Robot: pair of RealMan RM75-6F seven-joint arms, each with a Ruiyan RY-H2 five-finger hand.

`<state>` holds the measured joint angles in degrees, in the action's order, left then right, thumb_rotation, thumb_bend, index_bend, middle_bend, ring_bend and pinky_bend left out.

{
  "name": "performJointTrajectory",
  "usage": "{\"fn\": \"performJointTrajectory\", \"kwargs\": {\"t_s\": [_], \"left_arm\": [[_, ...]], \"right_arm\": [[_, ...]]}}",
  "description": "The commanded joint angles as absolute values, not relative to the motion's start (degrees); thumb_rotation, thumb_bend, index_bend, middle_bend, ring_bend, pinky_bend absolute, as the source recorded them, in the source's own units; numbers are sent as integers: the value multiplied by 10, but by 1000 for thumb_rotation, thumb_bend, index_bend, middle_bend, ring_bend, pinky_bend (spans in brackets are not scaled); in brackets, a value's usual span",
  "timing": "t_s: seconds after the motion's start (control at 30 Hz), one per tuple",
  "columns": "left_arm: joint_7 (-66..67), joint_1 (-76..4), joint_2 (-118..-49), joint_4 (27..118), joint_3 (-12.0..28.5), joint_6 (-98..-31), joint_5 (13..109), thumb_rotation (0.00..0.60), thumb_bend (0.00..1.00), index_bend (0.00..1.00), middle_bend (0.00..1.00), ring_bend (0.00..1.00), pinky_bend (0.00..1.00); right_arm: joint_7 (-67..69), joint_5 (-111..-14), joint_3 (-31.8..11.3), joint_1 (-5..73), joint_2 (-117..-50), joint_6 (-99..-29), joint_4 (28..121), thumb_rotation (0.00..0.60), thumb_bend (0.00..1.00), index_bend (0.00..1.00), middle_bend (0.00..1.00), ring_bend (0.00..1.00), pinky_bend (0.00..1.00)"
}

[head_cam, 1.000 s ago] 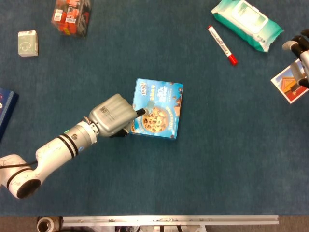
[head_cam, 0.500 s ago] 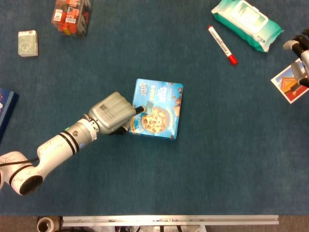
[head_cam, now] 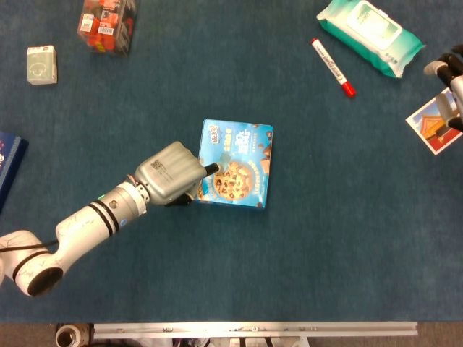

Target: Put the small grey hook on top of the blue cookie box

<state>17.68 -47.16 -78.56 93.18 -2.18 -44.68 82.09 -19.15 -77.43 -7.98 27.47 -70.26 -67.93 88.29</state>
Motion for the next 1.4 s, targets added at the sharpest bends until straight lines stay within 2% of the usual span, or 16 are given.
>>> {"fn": "performJointTrajectory", "kwargs": {"t_s": [0.03,1.4], "left_arm": [[177,-473,-789,928,-20,-443,817,359,876,225,1000,1000,1000],[194,-486,-795,924,-10,-427,789,347,875,225,1000,1000,1000]], "right_arm": [[-191,-774,-80,274,-702,-680,882,600,433,348,350,206,223],[-180,-772,-81,269,-700,-682,873,600,432,348,350,210,223]]}}
